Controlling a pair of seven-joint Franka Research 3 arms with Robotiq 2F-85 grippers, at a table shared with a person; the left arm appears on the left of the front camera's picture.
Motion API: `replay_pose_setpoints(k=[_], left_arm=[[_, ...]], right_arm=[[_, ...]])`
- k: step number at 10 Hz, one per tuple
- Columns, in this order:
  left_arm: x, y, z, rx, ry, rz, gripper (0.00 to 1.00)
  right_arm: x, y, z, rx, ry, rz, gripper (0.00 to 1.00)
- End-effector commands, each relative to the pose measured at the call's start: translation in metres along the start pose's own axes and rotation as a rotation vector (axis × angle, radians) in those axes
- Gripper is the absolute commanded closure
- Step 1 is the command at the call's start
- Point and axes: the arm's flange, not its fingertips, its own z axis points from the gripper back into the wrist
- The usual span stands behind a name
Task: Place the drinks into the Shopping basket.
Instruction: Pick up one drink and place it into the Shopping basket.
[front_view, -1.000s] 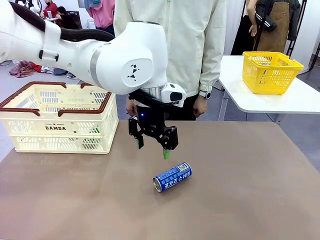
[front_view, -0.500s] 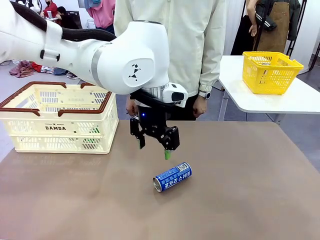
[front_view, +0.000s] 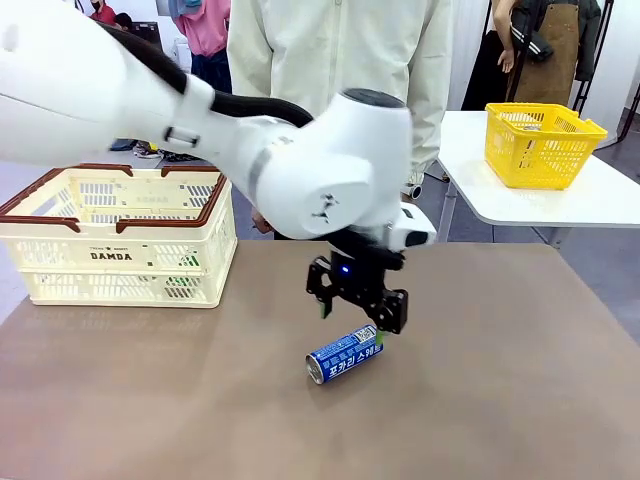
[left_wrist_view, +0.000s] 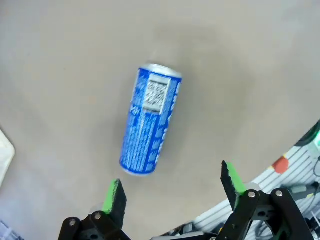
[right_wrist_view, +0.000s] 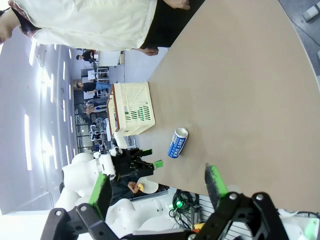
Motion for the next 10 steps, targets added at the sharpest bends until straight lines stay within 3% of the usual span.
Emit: replay_pose_setpoints(k=[1, 3, 5, 6, 8, 9, 10], left_arm=[[0.018, 0.008, -0.006, 0.008, 0.011, 0.033, 0.0], [0.018, 0.014, -0.014, -0.009, 0.028, -0.026, 0.0], [0.016, 0.02, -0.02, 0.042, -0.02, -0.558, 0.0], [0.01, 0.021, -0.019, 0.016, -0.081, -0.656, 0.0], [0.002, 0.023, -0.021, 0.017, -0.1, -0.716, 0.0], [0.006, 0.025, -0.019, -0.028, -0.048, -0.552, 0.0], [0.017, 0.009, -0.02, 0.035, -0.061, -0.677, 0.0]], right_arm=[[0.0, 0.0, 0.001, 0.008, -0.002, 0.018, 0.0], [0.0, 0.0, 0.001, 0.008, -0.002, 0.018, 0.0], [0.0, 0.0, 0.001, 0.008, -0.002, 0.018, 0.0], [0.0, 0.0, 0.001, 0.008, -0.002, 0.018, 0.0], [0.0, 0.0, 0.001, 0.008, -0.002, 0.018, 0.0], [0.0, 0.0, 0.001, 0.008, -0.002, 0.018, 0.0], [0.0, 0.0, 0.001, 0.008, -0.002, 0.018, 0.0]])
